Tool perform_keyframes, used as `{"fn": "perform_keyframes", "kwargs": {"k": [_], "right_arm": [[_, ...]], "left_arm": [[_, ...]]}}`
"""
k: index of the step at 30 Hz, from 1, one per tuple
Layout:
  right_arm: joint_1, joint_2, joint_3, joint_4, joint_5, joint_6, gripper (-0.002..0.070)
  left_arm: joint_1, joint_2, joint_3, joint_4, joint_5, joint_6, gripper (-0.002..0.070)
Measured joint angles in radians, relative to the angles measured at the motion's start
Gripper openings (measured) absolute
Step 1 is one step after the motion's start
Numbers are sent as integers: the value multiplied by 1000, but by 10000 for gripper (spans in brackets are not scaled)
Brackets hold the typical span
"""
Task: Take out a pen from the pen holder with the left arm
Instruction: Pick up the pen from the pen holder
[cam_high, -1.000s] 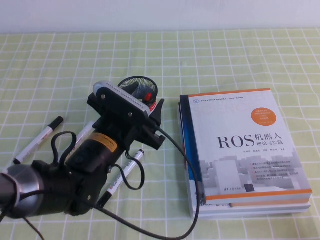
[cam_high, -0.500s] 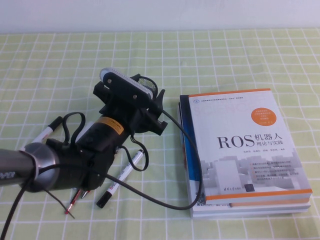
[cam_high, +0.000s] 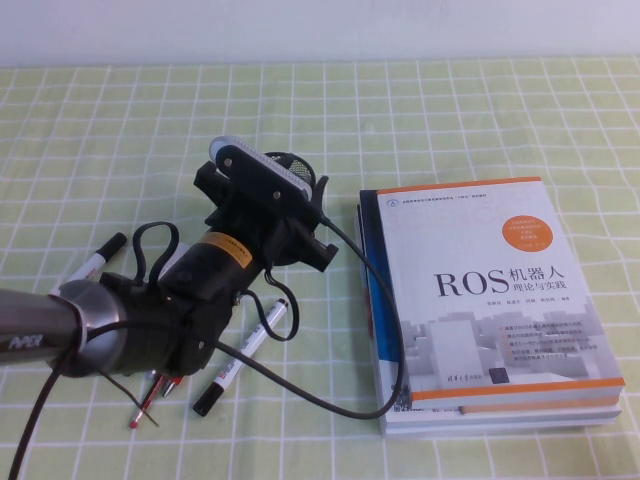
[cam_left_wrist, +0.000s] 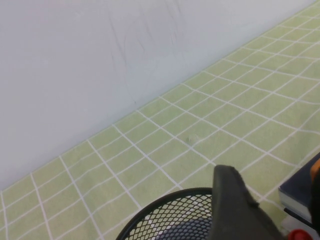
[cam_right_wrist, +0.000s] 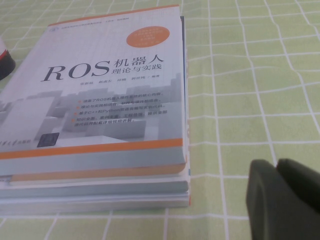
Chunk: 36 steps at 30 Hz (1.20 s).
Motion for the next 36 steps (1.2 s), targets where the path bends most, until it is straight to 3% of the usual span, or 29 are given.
{"fn": "perform_keyframes", "kwargs": {"k": [5, 21, 36], "right_arm": [[0, 0, 0, 0, 0, 0, -13], [0, 0, 0, 0, 0, 0, -12], [0, 0, 0, 0, 0, 0, -12]], "left_arm": [[0, 0, 0, 0, -4, 0, 230], [17, 0, 0, 9, 0, 0, 53], [19, 0, 0, 111, -2, -48, 12]]}}
